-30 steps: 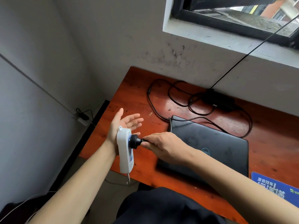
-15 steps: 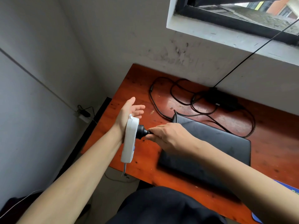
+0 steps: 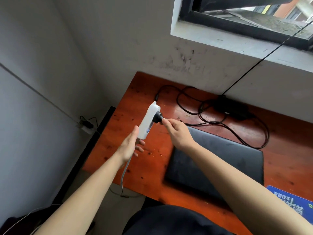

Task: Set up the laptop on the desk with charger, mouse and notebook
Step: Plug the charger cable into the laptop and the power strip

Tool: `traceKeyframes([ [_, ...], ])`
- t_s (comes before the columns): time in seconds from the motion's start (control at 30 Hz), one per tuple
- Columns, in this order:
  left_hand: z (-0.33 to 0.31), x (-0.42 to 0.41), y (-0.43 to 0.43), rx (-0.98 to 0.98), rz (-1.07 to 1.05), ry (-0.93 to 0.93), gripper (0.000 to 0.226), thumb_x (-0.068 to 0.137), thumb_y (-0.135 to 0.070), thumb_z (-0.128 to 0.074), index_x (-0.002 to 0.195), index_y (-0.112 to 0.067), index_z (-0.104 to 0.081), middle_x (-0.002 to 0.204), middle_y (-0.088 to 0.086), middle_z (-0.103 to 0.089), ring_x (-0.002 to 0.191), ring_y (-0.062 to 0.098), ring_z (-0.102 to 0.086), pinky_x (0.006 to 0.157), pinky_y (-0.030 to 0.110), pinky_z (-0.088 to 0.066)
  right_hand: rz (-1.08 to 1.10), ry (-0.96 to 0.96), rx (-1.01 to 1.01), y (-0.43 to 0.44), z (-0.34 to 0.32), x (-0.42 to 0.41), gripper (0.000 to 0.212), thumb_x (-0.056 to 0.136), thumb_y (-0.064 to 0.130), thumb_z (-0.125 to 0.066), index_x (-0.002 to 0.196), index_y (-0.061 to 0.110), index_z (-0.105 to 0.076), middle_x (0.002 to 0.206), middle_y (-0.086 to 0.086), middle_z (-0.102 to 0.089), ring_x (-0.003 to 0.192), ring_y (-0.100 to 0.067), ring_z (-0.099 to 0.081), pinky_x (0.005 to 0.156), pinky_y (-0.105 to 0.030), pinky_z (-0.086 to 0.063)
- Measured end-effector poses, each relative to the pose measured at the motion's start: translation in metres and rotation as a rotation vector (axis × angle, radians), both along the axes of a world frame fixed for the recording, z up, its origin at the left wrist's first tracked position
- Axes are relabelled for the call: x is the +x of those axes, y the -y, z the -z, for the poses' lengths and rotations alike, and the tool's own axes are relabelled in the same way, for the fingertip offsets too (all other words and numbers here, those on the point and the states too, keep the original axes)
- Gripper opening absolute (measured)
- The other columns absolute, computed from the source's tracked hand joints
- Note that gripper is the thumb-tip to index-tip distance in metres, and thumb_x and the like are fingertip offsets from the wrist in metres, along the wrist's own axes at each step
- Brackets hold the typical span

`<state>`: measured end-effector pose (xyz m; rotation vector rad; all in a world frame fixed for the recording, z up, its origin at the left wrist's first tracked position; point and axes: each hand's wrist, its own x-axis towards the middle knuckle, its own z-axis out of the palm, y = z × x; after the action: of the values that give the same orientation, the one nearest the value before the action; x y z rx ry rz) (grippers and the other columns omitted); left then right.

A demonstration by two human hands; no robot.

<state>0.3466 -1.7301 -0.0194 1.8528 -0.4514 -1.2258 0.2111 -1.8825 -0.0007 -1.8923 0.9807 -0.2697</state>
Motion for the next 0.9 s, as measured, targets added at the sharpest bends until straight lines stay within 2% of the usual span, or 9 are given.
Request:
traceKeyframes([
  [0.1, 0.013, -0.007, 0.003, -0.034, -0.012, 0.149, 0.061, 0.088, -0.059, -0.063, 0.133, -0.018, -0.052, 0.110, -0.002, -0.065, 0.096, 0.011, -0.061, 0.077, 0.023, -0.047, -0.093, -0.099, -0.124, 0.008, 0.012, 0.009, 0.033, 0.106, 0.039, -0.043, 0.122, 0.021, -0.066, 0.093, 0.001, -0.065, 0.092, -0.021, -0.062, 0.086, -0.040, -0.048],
  [0.17, 0.024, -0.006, 0.009, 0.006, -0.039, 0.241, 0.049, 0.095, -0.036, -0.064, 0.137, -0.015, -0.050, 0.123, -0.001, -0.061, 0.112, 0.016, -0.058, 0.090, 0.026, -0.044, -0.163, -0.181, -0.244, 0.014, 0.023, 0.010, 0.041, 0.106, 0.037, -0.042, 0.143, 0.020, -0.051, 0.123, -0.007, -0.060, 0.119, -0.027, -0.055, 0.105, -0.043, -0.038],
  [0.23, 0.038, -0.003, 0.013, 0.057, -0.094, 0.276, 0.044, 0.098, -0.032, -0.060, 0.135, -0.011, -0.052, 0.127, 0.004, -0.062, 0.116, 0.021, -0.058, 0.093, 0.029, -0.045, -0.183, -0.269, -0.324, 0.017, 0.035, 0.002, 0.058, 0.105, 0.041, -0.042, 0.157, 0.019, -0.028, 0.154, -0.015, -0.036, 0.144, -0.031, -0.031, 0.118, -0.045, -0.023],
  [0.3, 0.051, -0.003, 0.021, 0.113, -0.162, 0.295, 0.043, 0.100, -0.035, -0.057, 0.133, -0.008, -0.053, 0.129, 0.008, -0.062, 0.118, 0.027, -0.058, 0.095, 0.032, -0.046, -0.216, -0.376, -0.369, 0.015, 0.047, -0.013, 0.071, 0.104, 0.047, -0.041, 0.161, 0.021, -0.006, 0.167, -0.016, -0.003, 0.155, -0.033, -0.002, 0.124, -0.047, -0.009],
  [0.4, 0.065, -0.006, 0.033, 0.206, -0.272, 0.285, 0.040, 0.102, -0.037, -0.051, 0.126, -0.005, -0.053, 0.127, 0.010, -0.059, 0.117, 0.031, -0.058, 0.087, 0.033, -0.046, -0.292, -0.529, -0.299, 0.007, 0.068, -0.045, 0.083, 0.102, 0.051, -0.043, 0.160, 0.025, 0.010, 0.166, -0.017, 0.018, 0.154, -0.035, 0.011, 0.125, -0.048, -0.003],
  [0.6, 0.098, -0.002, 0.046, 0.337, -0.168, 0.470, 0.027, 0.099, -0.038, -0.055, 0.101, -0.011, -0.050, 0.124, 0.016, -0.046, 0.105, 0.036, -0.056, 0.090, 0.038, -0.045, -0.440, -0.760, -0.299, 0.001, 0.099, -0.092, 0.084, 0.100, 0.060, -0.039, 0.160, 0.025, 0.007, 0.165, -0.016, 0.022, 0.153, -0.033, 0.018, 0.127, -0.046, -0.002],
  [0.7, 0.104, -0.009, 0.047, 0.404, -0.113, 0.589, 0.042, 0.099, -0.041, -0.055, 0.126, -0.009, -0.052, 0.127, 0.012, -0.041, 0.108, 0.029, -0.056, 0.087, 0.035, -0.051, -0.469, -0.754, -0.297, 0.006, 0.098, -0.094, 0.086, 0.099, 0.062, -0.040, 0.160, 0.026, 0.008, 0.164, -0.014, 0.025, 0.153, -0.030, 0.021, 0.126, -0.044, -0.001],
  [0.77, 0.104, -0.013, 0.047, 0.442, -0.057, 0.643, 0.057, 0.099, -0.040, -0.055, 0.145, -0.010, -0.041, 0.129, 0.011, -0.038, 0.113, 0.026, -0.052, 0.088, 0.035, -0.053, -0.479, -0.759, -0.286, 0.008, 0.098, -0.094, 0.086, 0.099, 0.063, -0.039, 0.160, 0.028, 0.009, 0.164, -0.013, 0.027, 0.153, -0.029, 0.023, 0.126, -0.043, 0.000],
  [0.9, 0.105, -0.012, 0.045, 0.452, 0.017, 0.694, 0.061, 0.099, -0.039, -0.055, 0.150, -0.011, -0.034, 0.130, 0.011, -0.037, 0.113, 0.026, -0.049, 0.090, 0.039, -0.053, -0.474, -0.755, -0.271, 0.009, 0.101, -0.097, 0.085, 0.099, 0.064, -0.037, 0.159, 0.030, 0.012, 0.163, -0.011, 0.029, 0.152, -0.028, 0.026, 0.126, -0.044, 0.001],
])
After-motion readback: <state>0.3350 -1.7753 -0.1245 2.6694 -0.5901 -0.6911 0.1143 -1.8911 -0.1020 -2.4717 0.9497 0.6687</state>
